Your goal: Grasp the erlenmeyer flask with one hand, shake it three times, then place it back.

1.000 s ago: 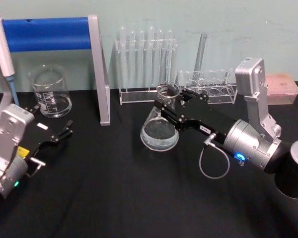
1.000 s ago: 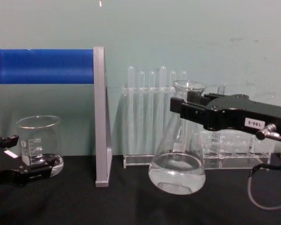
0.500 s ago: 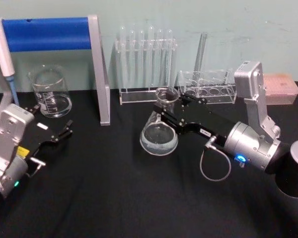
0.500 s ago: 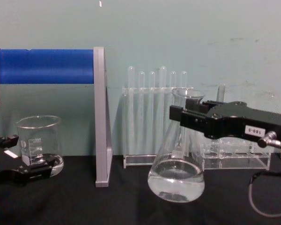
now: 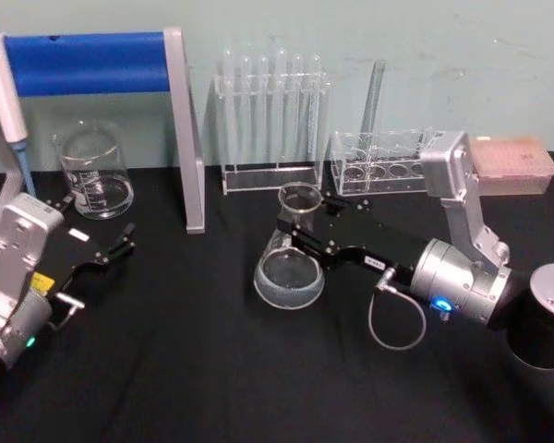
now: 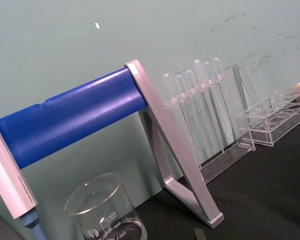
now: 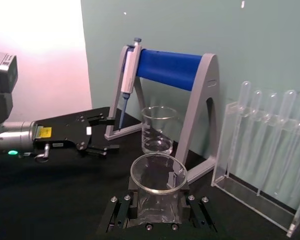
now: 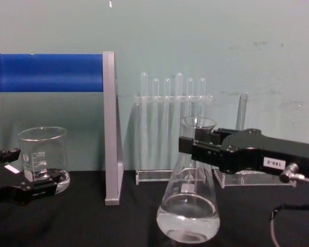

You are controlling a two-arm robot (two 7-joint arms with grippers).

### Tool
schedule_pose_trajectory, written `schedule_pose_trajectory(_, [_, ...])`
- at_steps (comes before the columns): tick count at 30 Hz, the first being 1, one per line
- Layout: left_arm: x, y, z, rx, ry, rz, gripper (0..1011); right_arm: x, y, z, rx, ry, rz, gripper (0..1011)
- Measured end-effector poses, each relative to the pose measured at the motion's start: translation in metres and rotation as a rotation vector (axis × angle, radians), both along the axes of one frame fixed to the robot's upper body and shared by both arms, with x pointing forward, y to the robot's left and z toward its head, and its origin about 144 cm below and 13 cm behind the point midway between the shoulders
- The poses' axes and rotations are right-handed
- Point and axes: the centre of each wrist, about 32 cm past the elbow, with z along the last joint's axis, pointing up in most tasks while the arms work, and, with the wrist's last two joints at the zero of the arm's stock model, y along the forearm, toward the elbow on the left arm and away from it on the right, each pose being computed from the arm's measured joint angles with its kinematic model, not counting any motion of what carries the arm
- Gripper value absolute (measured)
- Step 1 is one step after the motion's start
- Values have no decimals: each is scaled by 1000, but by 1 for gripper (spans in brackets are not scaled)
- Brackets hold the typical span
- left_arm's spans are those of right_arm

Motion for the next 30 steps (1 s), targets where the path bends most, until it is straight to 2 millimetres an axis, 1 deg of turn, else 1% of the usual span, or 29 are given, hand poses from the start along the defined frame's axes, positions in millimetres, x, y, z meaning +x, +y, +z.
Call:
schedule_pose_trajectory(22, [0, 0, 0, 0, 0, 0, 1001, 8, -4, -21, -21, 50, 39, 448])
schedule_pose_trajectory(30, [0, 0, 0, 0, 0, 0, 1001, 10, -5, -26, -27, 61, 44, 448])
